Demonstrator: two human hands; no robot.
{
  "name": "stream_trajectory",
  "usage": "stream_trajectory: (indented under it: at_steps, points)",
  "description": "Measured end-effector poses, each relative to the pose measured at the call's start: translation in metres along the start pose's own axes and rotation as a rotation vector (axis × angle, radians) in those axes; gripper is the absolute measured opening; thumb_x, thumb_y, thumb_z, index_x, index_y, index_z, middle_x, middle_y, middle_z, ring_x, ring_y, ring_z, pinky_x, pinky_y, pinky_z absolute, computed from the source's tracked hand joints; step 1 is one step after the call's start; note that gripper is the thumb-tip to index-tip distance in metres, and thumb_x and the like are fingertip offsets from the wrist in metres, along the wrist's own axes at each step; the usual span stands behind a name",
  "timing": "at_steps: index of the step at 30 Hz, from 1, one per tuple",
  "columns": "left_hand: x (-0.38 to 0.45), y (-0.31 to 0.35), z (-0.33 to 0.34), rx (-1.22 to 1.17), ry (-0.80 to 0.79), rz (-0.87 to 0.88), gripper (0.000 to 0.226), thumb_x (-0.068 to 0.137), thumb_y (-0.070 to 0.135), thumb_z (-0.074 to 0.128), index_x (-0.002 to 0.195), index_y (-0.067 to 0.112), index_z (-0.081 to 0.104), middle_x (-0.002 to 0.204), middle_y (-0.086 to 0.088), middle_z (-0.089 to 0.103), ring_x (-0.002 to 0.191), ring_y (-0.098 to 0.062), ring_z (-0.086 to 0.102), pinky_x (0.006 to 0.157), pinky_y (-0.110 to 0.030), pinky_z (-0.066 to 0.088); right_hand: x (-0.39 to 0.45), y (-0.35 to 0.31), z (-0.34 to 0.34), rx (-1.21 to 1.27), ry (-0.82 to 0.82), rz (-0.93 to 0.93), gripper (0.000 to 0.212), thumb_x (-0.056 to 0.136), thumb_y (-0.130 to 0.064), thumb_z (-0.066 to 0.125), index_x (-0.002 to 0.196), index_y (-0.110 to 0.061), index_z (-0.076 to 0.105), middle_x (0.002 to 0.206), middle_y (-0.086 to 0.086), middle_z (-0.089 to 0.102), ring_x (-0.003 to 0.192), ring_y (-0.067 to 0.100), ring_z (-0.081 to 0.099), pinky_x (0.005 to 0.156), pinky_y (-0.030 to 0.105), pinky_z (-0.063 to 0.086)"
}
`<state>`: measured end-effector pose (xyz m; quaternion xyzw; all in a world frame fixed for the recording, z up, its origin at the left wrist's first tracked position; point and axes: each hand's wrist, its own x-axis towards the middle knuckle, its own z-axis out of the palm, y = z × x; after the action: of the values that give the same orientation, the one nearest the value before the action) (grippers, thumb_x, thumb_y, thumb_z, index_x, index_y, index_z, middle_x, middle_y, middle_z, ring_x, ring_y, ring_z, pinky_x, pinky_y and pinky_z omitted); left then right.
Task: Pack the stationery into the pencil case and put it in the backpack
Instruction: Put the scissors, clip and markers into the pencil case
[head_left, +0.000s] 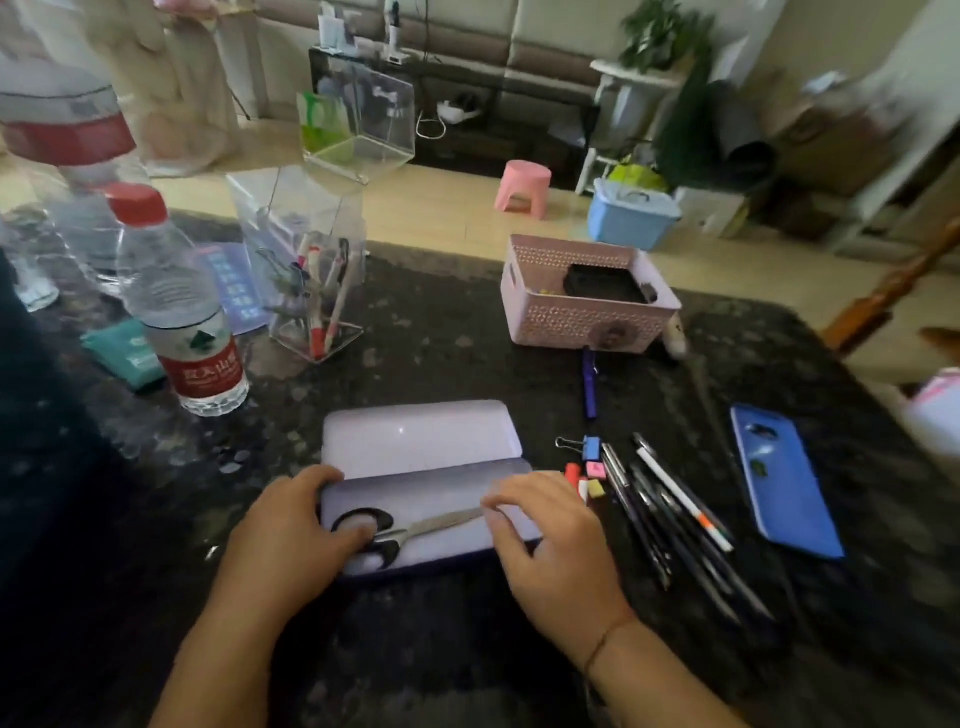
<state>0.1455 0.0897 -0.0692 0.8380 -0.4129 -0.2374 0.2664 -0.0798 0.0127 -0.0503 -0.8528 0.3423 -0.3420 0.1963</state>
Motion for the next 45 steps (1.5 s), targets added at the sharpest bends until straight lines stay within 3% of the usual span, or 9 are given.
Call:
stream_trajectory:
  at_steps: [4, 10, 18, 25, 31, 34, 37, 41, 45]
  points:
    - [0.008, 0.005, 0.0, 0.053, -0.038, 0.0, 0.049, 0.067, 0.04, 0.078, 0.111, 0.026, 0.062, 0.106, -0.006, 0.065, 0.087, -0.025, 0.063, 0.077, -0.038, 0.051, -0.04, 0.039, -0.069, -0.239, 0.063, 0.175, 0.012, 0.081, -0.02, 0.065, 0.085, -0.031, 0.065, 0.084, -0.018, 0.061, 0.086, 0.001, 0.056, 0.08, 0.014, 0.041]
    - [0.013, 0.018, 0.008, 0.101, -0.057, 0.025, 0.051, 0.069, 0.03, 0.078, 0.117, 0.024, 0.062, 0.107, -0.009, 0.063, 0.088, -0.025, 0.059, 0.072, -0.034, 0.045, -0.037, 0.12, -0.139, -0.444, -0.003, 0.579, 0.016, 0.077, -0.01, 0.073, 0.086, -0.024, 0.068, 0.084, -0.002, 0.067, 0.076, 0.018, 0.061, 0.067, 0.026, 0.043]
    - [0.007, 0.017, 0.013, 0.016, 0.027, 0.13, 0.04, 0.064, 0.037, 0.083, 0.099, 0.029, 0.067, 0.084, 0.005, 0.056, 0.075, -0.017, 0.057, 0.069, -0.038, 0.046, 0.021, 0.133, -0.092, -0.321, -0.152, 0.342, 0.015, 0.08, -0.021, 0.067, 0.095, -0.026, 0.068, 0.093, -0.01, 0.064, 0.091, 0.011, 0.058, 0.083, 0.03, 0.049]
    - [0.006, 0.009, 0.02, 0.044, 0.096, 0.158, 0.047, 0.064, 0.027, 0.085, 0.107, 0.024, 0.067, 0.091, 0.005, 0.056, 0.082, -0.017, 0.055, 0.073, -0.033, 0.041, 0.077, 0.126, -0.043, -0.486, -0.253, 0.311, 0.034, 0.082, -0.039, 0.062, 0.116, -0.032, 0.06, 0.118, -0.01, 0.06, 0.112, 0.013, 0.048, 0.088, 0.034, 0.048]
    - [0.004, 0.008, 0.024, 0.009, 0.137, 0.124, 0.04, 0.071, 0.044, 0.076, 0.107, 0.037, 0.063, 0.099, 0.011, 0.055, 0.087, -0.013, 0.056, 0.072, -0.035, 0.043, 0.076, 0.139, -0.045, -0.519, -0.269, 0.375, 0.025, 0.079, -0.044, 0.063, 0.101, -0.031, 0.066, 0.099, -0.01, 0.063, 0.1, 0.014, 0.051, 0.078, 0.034, 0.05]
    - [0.002, 0.01, 0.022, 0.028, 0.103, 0.129, 0.046, 0.068, 0.05, 0.075, 0.11, 0.043, 0.059, 0.099, 0.02, 0.05, 0.087, -0.009, 0.055, 0.069, -0.033, 0.043, 0.089, 0.147, -0.048, -0.524, -0.162, 0.437, 0.016, 0.081, -0.041, 0.063, 0.091, -0.028, 0.065, 0.088, -0.008, 0.065, 0.086, 0.015, 0.059, 0.071, 0.034, 0.053]
    - [0.003, 0.008, 0.019, 0.011, 0.04, 0.138, 0.056, 0.063, 0.05, 0.078, 0.113, 0.045, 0.056, 0.101, 0.026, 0.048, 0.086, -0.002, 0.054, 0.068, -0.026, 0.041, 0.119, 0.163, -0.04, -0.53, -0.113, 0.492, 0.02, 0.084, -0.036, 0.06, 0.099, -0.025, 0.063, 0.091, 0.001, 0.068, 0.086, 0.024, 0.062, 0.072, 0.034, 0.051]
    - [0.003, 0.004, 0.016, -0.047, 0.031, 0.161, 0.061, 0.061, 0.044, 0.081, 0.118, 0.04, 0.058, 0.103, 0.025, 0.049, 0.08, -0.001, 0.055, 0.07, -0.024, 0.043, 0.157, 0.189, -0.03, -0.659, -0.411, 0.369, 0.054, 0.077, -0.004, 0.058, 0.126, -0.024, 0.054, 0.119, 0.013, 0.056, 0.106, 0.037, 0.056, 0.088, 0.043, 0.048]
    - [0.004, -0.001, 0.016, -0.085, 0.042, 0.182, 0.053, 0.069, 0.044, 0.077, 0.118, 0.038, 0.059, 0.102, 0.023, 0.052, 0.069, 0.0, 0.054, 0.064, -0.017, 0.04, 0.171, 0.206, -0.044, -0.759, -0.592, 0.204, 0.037, 0.08, -0.007, 0.064, 0.115, -0.02, 0.063, 0.113, 0.012, 0.052, 0.102, 0.038, 0.055, 0.085, 0.046, 0.047]
